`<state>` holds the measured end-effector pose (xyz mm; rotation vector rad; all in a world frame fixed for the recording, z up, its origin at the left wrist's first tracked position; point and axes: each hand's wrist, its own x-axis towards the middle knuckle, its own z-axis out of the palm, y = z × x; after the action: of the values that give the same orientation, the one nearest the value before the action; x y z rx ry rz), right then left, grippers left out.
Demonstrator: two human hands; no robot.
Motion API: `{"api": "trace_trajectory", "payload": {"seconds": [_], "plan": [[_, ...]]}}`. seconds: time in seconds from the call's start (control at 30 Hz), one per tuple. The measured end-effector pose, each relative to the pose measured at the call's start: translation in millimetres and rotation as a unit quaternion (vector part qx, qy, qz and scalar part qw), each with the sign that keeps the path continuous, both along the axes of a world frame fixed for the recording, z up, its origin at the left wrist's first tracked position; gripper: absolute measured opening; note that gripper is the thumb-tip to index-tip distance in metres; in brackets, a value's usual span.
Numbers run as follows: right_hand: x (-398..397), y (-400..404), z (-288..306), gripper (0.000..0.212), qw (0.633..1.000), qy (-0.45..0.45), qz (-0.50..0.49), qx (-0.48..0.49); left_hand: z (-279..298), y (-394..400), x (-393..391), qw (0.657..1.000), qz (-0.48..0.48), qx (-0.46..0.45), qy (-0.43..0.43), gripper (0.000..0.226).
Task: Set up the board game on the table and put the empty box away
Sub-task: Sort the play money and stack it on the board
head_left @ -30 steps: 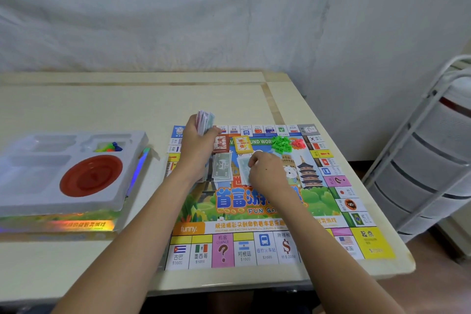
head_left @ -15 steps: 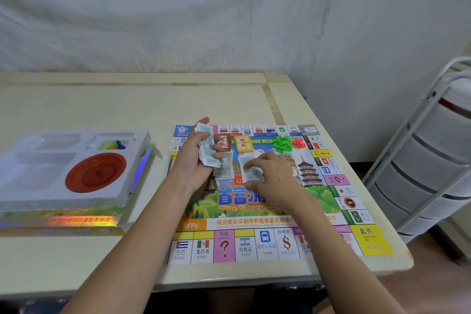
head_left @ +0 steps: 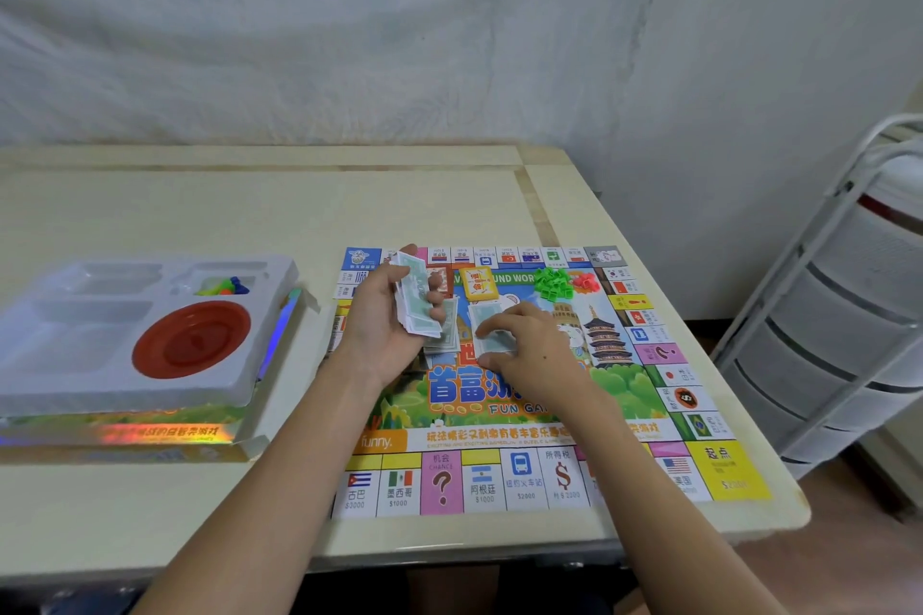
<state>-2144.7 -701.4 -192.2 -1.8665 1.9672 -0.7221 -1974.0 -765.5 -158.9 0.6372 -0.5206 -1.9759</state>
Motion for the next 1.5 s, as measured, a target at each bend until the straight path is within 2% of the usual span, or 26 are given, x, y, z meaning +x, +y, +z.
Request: {"api": "trace_trajectory", "payload": {"seconds": [0.07, 0.13, 0.23, 0.33, 0.47, 0.6, 0.7, 0.77, 0.83, 0.9, 0.97, 1.07, 1.1, 1.2, 1.37, 1.5], "plan": [[-1, 2, 2, 0.025, 0.999, -0.021, 0.007, -0.038, -1, 3, -1, 1.0, -0.019, -0.003, 0.018, 0.034], [3, 6, 7, 0.023, 0.991, -0.081, 0.013, -0.103, -3, 6, -2, 0.999, -0.026, -0.028, 0.008, 0.033], [14, 12, 15, 0.037, 0.971, -0.137, 0.032, -0.193, -4, 9, -6, 0.998, -0.027, -0.057, -0.014, 0.032], [18, 14, 14, 0.051, 0.961, -0.07, 0.045, -0.264, -3, 12, -8, 0.995, -0.052, -0.079, -0.029, 0.039], [14, 9, 15, 0.031, 0.948, 0.037, 0.04, -0.313, -1, 16, -8, 0.99, -0.092, -0.108, -0.02, 0.037], [7, 7, 9, 0.017, 0.944, 0.052, 0.011, -0.326, -4, 13, -5, 0.984, -0.104, -0.132, -0.062, 0.04], [8, 8, 7, 0.018, 0.946, 0.047, 0.01, -0.32, -6, 12, -3, 0.975, -0.111, -0.16, -0.102, 0.044], [10, 11, 9, 0.027, 0.954, -0.002, -0.003, -0.299, -5, 15, -5, 0.968, -0.092, -0.177, -0.152, 0.042], [14, 14, 16, 0.034, 0.956, -0.125, -0.034, -0.263, -6, 15, -8, 0.963, -0.064, -0.179, -0.19, 0.042], [16, 14, 25, 0.049, 0.936, -0.272, -0.078, -0.208, -7, 15, -10, 0.959, -0.039, -0.182, -0.212, 0.049], [14, 12, 30, 0.048, 0.923, -0.335, -0.097, -0.164, -7, 16, -12, 0.952, -0.027, -0.198, -0.23, 0.05], [9, 8, 27, 0.019, 0.92, -0.347, -0.099, -0.15, -9, 15, -13, 0.952, -0.036, -0.198, -0.232, 0.049], [8, 8, 26, 0.016, 0.918, -0.35, -0.104, -0.153, -9, 15, -13, 0.956, -0.042, -0.189, -0.222, 0.048], [3, 9, 23, 0.017, 0.918, -0.354, -0.104, -0.147, -11, 13, -12, 0.959, -0.05, -0.177, -0.217, 0.044], [4, 12, 23, 0.016, 0.914, -0.385, -0.072, -0.107, -12, 15, -14, 0.952, -0.013, -0.187, -0.244, 0.043], [5, 14, 24, 0.014, 0.913, -0.379, -0.091, -0.121, -14, 16, -16, 0.948, 0.017, -0.173, -0.267, 0.039]]}}
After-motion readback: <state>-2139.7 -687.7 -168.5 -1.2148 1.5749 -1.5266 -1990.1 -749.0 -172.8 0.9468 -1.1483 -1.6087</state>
